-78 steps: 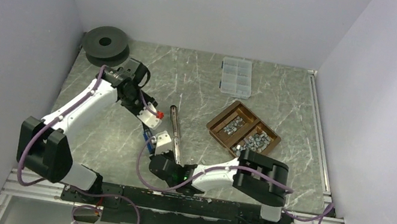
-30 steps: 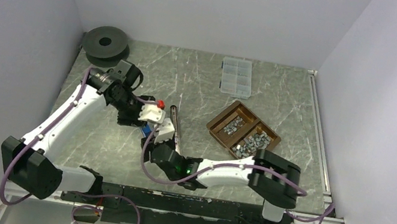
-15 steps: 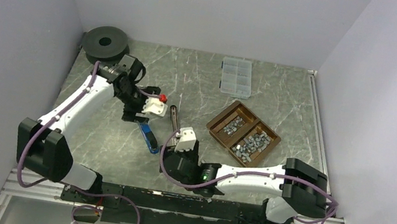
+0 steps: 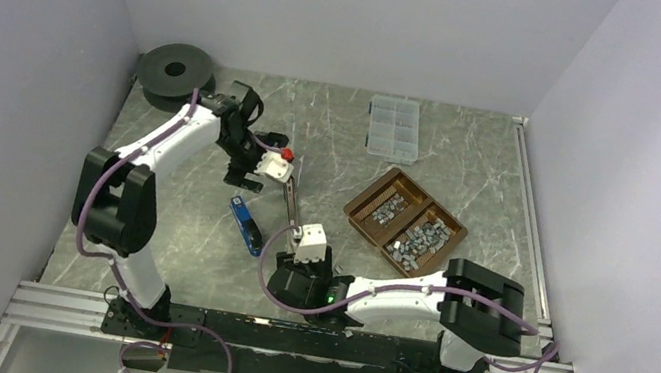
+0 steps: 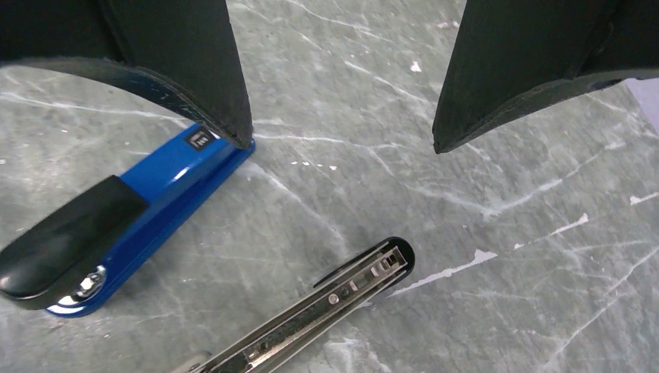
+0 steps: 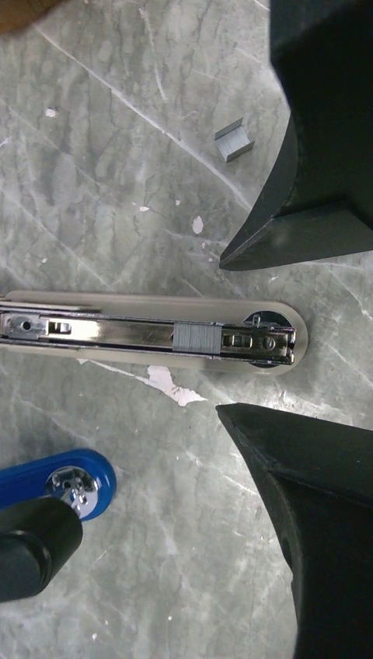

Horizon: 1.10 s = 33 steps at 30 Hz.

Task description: Load the staples into the stapler

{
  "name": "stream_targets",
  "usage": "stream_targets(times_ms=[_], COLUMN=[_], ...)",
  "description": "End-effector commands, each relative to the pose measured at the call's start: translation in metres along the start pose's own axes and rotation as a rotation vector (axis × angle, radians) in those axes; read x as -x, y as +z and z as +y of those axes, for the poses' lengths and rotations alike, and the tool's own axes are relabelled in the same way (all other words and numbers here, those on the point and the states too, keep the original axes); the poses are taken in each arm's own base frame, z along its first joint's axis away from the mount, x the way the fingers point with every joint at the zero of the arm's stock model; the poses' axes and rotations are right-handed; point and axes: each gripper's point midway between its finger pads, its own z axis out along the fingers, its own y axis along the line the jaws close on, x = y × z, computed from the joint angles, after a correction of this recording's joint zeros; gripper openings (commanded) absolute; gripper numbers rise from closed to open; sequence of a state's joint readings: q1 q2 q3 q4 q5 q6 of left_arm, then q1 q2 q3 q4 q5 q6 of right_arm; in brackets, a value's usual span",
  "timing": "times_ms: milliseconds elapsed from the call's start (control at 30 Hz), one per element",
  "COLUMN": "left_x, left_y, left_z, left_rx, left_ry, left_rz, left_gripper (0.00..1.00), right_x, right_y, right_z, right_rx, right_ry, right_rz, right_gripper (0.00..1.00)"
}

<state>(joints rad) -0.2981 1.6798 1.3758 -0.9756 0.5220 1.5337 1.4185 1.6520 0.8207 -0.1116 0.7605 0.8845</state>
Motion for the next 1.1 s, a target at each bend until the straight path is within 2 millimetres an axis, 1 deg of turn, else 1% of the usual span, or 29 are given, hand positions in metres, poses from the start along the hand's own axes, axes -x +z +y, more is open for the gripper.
stream_targets(times_ms=[0,133,233,333,533,633,767,867,933,1000,1067], left_x=[0.004,-0.001,-0.001,-0.003,-0.004,-0.011,-0.017,-0.026,-0.033,-0.036,-0.034], left_y=[0.013,0.029,0.041,0.056,0.08,0.089,0.099,0.105,0.108,0.11,0.11], left_z=[0.018,0.021,0.022,0.021,0.019,0.017,0.024,0.025,0.025,0.025,0.028], left_rx=[-0.007,-0.06,-0.107,-0.145,-0.182,-0.207,-0.209,-0.229,-0.238,-0.241,-0.226], left_ry=[0.094,0.126,0.158,0.188,0.269,0.314,0.345,0.366,0.38,0.4,0.41], left_rz=[-0.04,-0.042,-0.05,-0.047,-0.033,-0.005,0.015,0.045,0.068,0.083,0.086], left_gripper=[0.92,0.93,0.99,0.99,0.98,0.95,0.9,0.84,0.78,0.68,0.57], right_x=[-0.001,-0.005,-0.01,-0.012,-0.013,-0.016,-0.019,-0.021,-0.021,-0.023,-0.025], right_y=[0.003,0.003,0.003,0.003,0.0,0.001,0.004,0.006,0.007,0.008,0.009], right_z=[-0.003,-0.001,-0.003,-0.005,-0.01,-0.012,-0.015,-0.014,-0.014,-0.015,-0.016], right_rx=[-0.013,0.011,0.022,0.023,0.018,0.014,0.001,-0.002,-0.003,-0.008,-0.013], right_ry=[0.012,0.0,-0.006,-0.012,-0.019,-0.029,-0.041,-0.046,-0.05,-0.057,-0.066], right_rz=[-0.027,-0.022,-0.018,-0.013,-0.014,-0.011,-0.008,-0.007,-0.008,-0.007,-0.003], right_gripper=[0.63,0.52,0.43,0.35,0.27,0.26,0.24,0.23,0.22,0.22,0.21])
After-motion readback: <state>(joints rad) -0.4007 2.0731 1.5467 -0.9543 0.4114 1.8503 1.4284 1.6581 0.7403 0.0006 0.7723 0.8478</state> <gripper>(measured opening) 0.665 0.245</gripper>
